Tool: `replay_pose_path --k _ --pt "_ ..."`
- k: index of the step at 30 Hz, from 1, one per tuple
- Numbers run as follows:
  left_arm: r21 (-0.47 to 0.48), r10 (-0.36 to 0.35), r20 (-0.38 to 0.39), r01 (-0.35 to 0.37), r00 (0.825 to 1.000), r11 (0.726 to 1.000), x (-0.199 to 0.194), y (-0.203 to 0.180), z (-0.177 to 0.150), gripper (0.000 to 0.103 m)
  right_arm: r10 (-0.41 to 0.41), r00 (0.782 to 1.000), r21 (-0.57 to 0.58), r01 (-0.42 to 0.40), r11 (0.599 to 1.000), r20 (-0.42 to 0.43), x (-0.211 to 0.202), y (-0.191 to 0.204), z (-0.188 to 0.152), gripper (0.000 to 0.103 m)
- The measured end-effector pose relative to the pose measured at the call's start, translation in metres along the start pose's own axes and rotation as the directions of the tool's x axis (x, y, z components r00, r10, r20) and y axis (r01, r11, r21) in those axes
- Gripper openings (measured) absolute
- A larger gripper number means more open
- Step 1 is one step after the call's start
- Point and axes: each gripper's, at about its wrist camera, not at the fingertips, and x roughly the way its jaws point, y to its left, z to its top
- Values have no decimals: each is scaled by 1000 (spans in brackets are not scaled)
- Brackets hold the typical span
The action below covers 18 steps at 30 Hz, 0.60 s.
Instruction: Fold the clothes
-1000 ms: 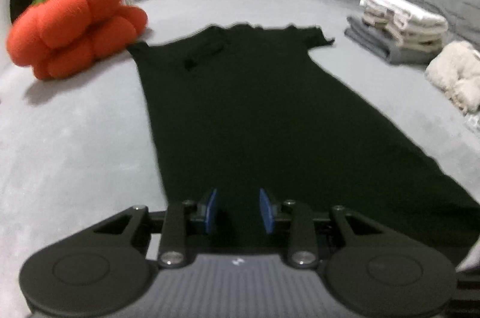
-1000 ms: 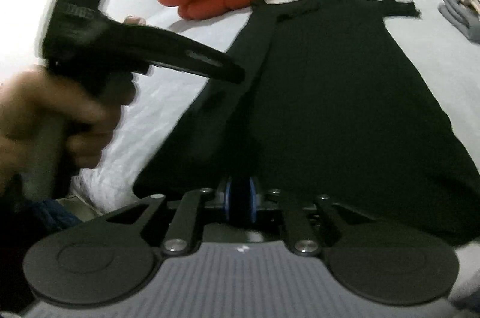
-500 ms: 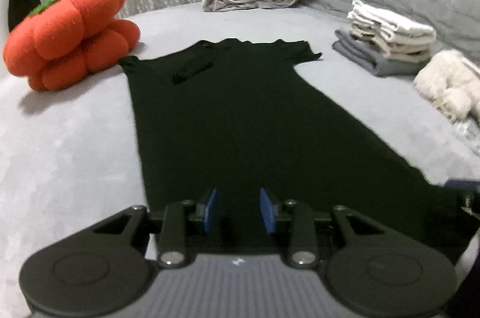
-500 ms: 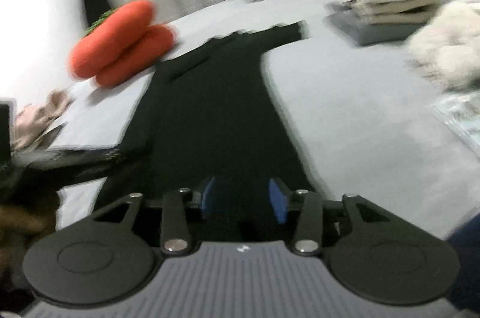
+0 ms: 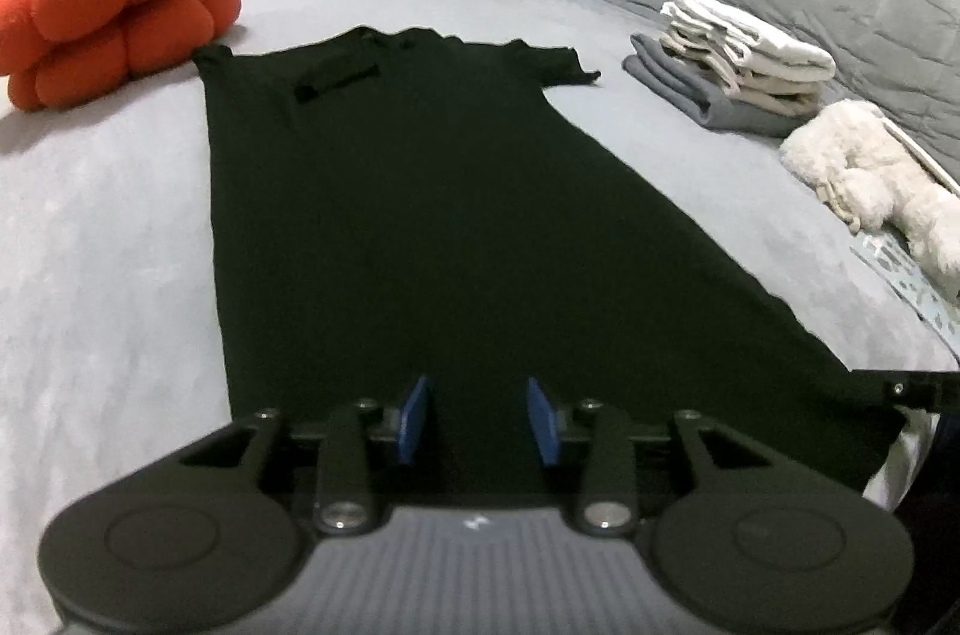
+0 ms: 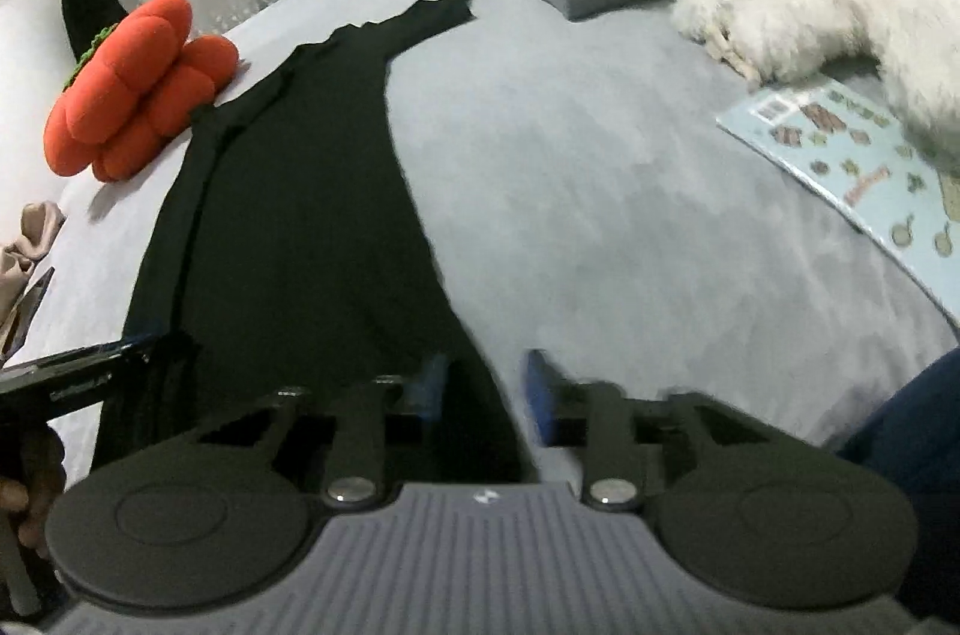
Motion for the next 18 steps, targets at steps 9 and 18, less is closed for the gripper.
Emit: replay_pose_path --k 9,18 --pt "-166 -48 12 49 999 985 -13 40 8 39 26 975 -240 28 970 222 -31 61 -10 1" --pt "-281 -50 31 56 998 958 -28 71 0 39 150 969 -655 15 755 195 -2 171 -79 1"
